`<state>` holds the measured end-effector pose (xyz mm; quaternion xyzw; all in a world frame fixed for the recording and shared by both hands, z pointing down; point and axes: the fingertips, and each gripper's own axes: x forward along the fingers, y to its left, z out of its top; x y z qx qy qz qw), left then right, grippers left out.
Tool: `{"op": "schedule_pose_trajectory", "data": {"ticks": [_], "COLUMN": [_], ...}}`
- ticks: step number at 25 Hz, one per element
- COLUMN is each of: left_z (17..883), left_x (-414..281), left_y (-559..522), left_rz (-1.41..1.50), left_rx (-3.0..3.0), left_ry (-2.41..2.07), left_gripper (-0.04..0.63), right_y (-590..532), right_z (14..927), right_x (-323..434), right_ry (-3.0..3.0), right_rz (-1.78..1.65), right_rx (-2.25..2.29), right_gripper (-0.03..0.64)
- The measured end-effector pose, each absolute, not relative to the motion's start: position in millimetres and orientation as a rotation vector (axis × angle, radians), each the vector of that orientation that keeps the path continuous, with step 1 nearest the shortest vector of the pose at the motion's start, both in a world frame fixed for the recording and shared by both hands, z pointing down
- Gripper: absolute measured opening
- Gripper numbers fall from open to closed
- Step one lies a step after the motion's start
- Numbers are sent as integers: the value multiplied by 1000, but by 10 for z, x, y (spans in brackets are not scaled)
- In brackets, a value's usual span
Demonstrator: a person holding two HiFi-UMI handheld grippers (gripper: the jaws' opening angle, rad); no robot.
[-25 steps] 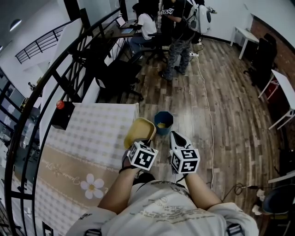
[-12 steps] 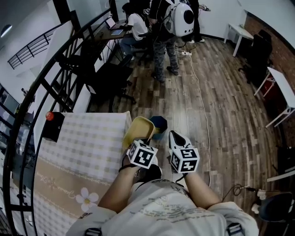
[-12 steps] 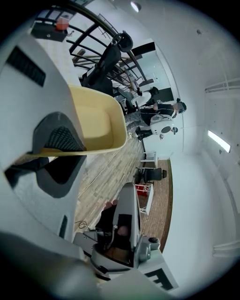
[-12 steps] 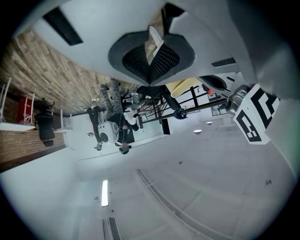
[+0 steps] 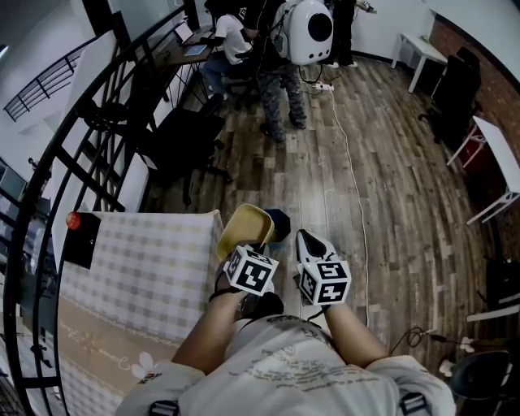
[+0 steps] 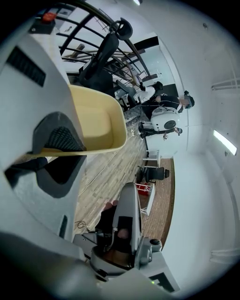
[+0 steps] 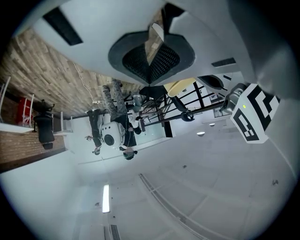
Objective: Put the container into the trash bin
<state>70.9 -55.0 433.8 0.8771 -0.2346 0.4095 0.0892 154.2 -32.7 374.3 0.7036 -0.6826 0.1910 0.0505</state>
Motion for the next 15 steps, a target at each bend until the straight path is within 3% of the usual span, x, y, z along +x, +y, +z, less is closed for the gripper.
{"op": "schedule_pose_trajectory", "data": {"ticks": [15], "left_z": [4387], "left_x": [1358], "left_y": [-2135], "left_rz": [1238], "left_rx": [2607], "left_ry": [-611], "left_gripper": [8], "right_y": [-1954], "right_z": [3695], "right_x": [2217], "right_ry": [-2014], "right_rz": [563], "right_rx": [2148], "right_gripper": [3]}}
